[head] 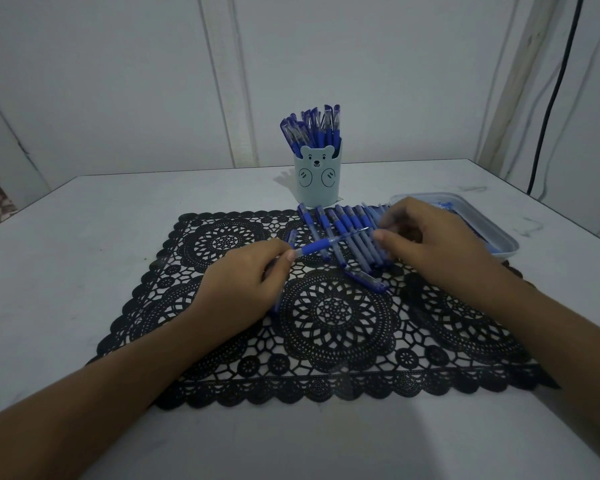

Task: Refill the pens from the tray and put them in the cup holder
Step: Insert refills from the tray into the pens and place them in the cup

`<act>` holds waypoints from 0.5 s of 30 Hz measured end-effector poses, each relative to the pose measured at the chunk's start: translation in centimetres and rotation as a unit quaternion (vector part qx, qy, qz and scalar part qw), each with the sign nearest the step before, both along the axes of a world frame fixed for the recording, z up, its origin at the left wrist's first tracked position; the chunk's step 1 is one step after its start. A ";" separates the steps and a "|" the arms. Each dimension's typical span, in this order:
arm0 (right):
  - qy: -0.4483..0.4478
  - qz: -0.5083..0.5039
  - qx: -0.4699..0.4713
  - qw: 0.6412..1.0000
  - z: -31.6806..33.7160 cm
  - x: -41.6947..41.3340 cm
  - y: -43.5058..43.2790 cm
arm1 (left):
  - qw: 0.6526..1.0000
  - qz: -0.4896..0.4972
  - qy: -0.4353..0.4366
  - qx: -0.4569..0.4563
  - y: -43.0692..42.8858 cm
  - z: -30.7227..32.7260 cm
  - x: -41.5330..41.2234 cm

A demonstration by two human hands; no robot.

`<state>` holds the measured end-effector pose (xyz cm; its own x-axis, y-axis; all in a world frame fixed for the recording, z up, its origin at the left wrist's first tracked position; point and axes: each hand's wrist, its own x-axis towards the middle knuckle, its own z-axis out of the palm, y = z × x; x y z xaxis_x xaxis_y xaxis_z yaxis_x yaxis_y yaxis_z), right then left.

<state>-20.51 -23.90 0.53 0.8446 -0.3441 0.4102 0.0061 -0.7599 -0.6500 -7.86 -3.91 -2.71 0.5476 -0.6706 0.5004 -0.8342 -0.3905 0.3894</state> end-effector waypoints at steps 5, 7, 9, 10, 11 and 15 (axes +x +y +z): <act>0.070 0.088 -0.092 0.989 -0.4 -0.5 2.5 | 1.000 0.004 0.007 -0.004 0.0 0.0 0.1; 0.093 0.141 -0.169 0.971 -1.1 -0.4 3.3 | 1.000 0.004 0.005 0.002 0.0 0.0 0.2; 0.085 0.165 -0.208 0.960 -1.6 -0.3 3.6 | 1.000 0.005 0.002 0.004 0.0 0.0 0.2; 0.082 0.164 -0.218 0.959 -1.7 -0.3 3.6 | 1.000 0.004 0.002 0.004 0.0 0.0 0.2; 0.077 0.161 -0.224 0.958 -1.8 -0.2 3.4 | 1.000 0.002 0.002 0.005 0.0 0.0 0.2; 0.049 0.156 -0.205 0.965 -2.4 0.1 3.2 | 1.000 0.001 0.000 0.009 0.0 0.0 0.2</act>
